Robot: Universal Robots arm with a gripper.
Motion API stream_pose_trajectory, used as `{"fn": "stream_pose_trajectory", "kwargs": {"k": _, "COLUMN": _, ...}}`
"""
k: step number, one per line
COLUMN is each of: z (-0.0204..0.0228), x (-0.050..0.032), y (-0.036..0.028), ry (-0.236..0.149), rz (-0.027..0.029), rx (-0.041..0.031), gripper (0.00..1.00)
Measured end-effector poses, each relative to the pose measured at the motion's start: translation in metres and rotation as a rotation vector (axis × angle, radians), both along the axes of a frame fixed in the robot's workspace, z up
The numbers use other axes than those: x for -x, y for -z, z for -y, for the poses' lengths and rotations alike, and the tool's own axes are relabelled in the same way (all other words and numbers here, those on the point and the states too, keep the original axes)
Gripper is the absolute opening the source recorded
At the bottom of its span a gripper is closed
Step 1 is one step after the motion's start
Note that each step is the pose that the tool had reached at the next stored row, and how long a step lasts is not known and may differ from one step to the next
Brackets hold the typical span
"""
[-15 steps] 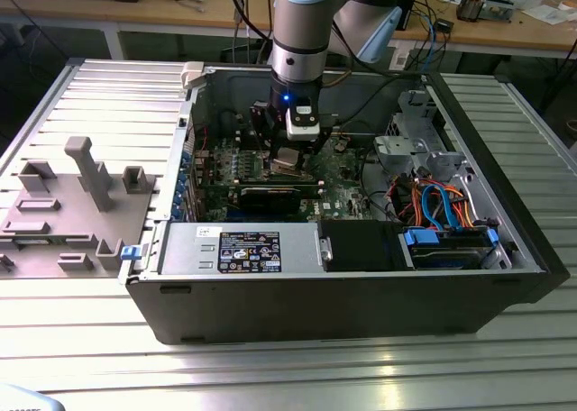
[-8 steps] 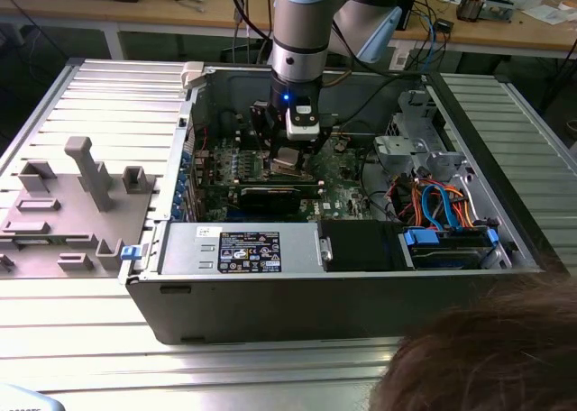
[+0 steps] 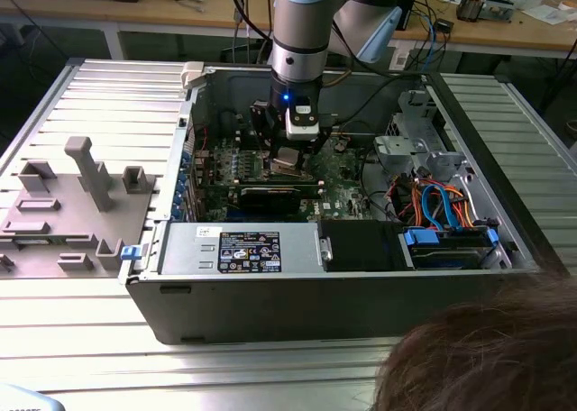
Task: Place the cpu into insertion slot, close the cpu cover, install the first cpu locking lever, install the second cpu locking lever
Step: 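Place the cpu into insertion slot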
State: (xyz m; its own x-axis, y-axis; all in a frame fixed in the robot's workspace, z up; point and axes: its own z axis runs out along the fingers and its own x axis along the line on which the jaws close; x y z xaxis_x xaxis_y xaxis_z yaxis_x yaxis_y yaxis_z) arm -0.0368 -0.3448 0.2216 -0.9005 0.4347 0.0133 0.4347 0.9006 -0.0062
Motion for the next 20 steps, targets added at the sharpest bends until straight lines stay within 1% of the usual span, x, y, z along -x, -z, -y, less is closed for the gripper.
{"fn": "stream_pose_trajectory", "kwargs": {"k": 12, "z": 0.0, "x": 0.0, "y": 0.0, "ry": 0.014, "rz": -0.0001, "rx": 0.0, "gripper": 0.54}}
{"fn": "stream_pose_trajectory", "kwargs": {"k": 20, "z": 0.0, "x": 0.0, "y": 0.0, "ry": 0.032, "rz": -0.0001, "rx": -0.0001, "gripper": 0.54}}
